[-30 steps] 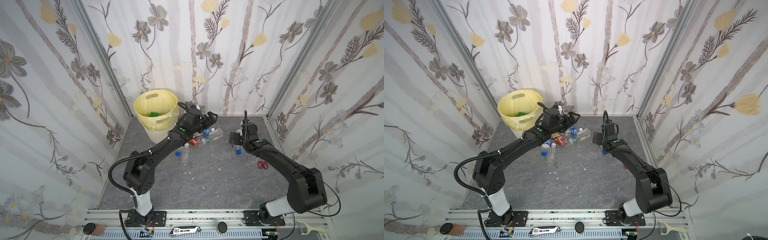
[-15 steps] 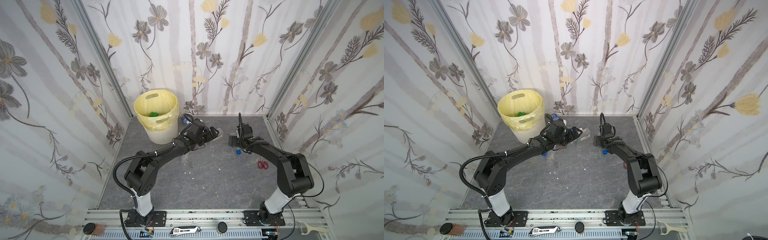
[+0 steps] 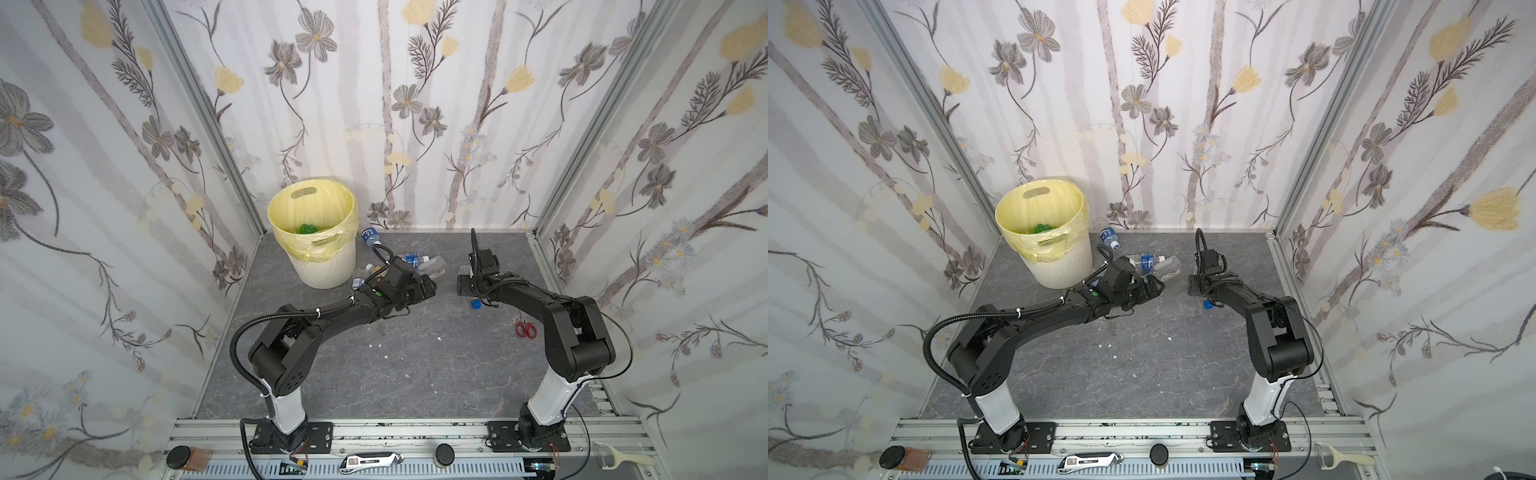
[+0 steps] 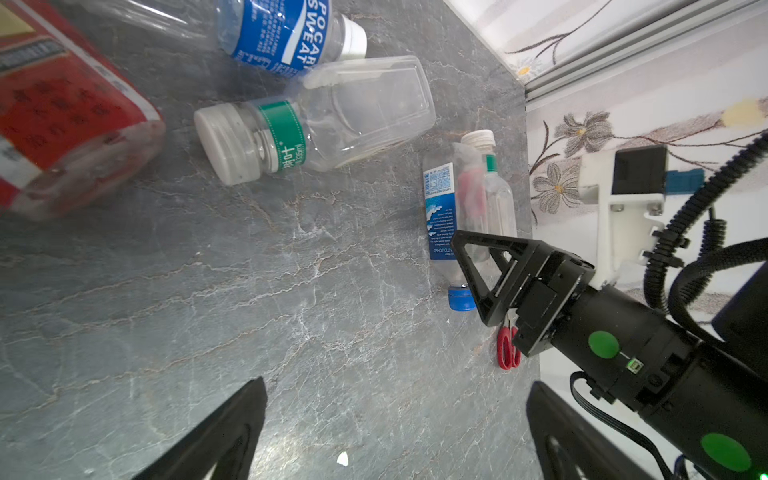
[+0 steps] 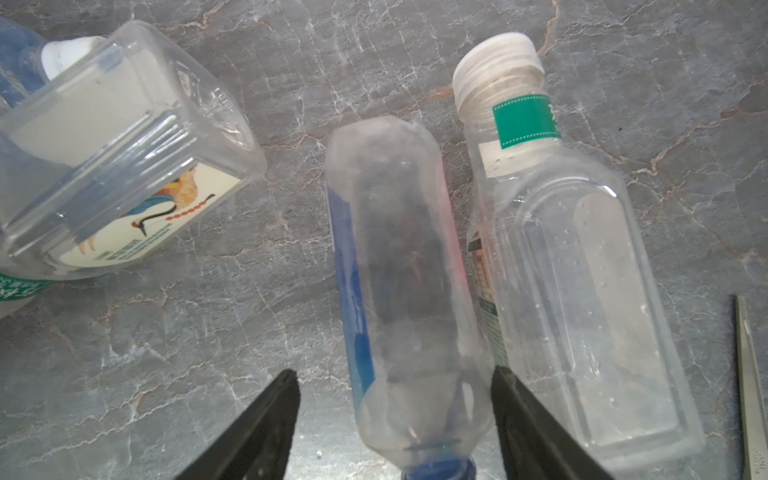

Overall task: Throw the plastic bottles in the bin
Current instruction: 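Grasp the clear blue-capped bottle with the right gripper while the left gripper approaches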

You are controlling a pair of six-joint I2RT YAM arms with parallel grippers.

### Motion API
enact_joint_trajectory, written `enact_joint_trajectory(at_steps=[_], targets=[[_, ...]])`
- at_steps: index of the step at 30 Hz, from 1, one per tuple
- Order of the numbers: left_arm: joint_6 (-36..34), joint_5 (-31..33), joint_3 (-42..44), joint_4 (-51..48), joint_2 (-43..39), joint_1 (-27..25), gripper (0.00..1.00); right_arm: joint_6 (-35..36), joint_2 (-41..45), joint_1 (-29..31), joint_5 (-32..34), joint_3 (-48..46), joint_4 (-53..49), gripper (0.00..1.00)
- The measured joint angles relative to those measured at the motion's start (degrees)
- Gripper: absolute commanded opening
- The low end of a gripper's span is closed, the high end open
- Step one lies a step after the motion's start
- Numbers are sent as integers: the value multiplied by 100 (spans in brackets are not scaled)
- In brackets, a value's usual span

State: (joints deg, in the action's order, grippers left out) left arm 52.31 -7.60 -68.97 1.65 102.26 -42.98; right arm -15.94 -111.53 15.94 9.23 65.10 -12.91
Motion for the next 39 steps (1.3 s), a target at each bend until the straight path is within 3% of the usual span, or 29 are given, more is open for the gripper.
enact_joint_trajectory(at_steps=[7, 9, 12, 22, 34, 39], targets=[[-2, 195, 98, 7, -98, -11, 100, 15, -236, 0, 11, 249, -205, 66], [-2, 260, 114, 2, -98, -11, 100, 24, -306, 0, 11, 315, -273, 60], [-33, 378, 120, 0, -98, -11, 100, 59, -387, 7, 13, 380, -348, 59], [-634, 743, 190, -76, -153, -11, 100, 66, -356, 103, 7, 385, -481, 54], [-1537, 1982, 420, -424, -498, 31, 100, -72, 197, 1075, -354, -87, -688, 54], [-1768, 1875, 444, -501, -525, 280, 100, -267, 433, 1445, -455, -343, -693, 54]])
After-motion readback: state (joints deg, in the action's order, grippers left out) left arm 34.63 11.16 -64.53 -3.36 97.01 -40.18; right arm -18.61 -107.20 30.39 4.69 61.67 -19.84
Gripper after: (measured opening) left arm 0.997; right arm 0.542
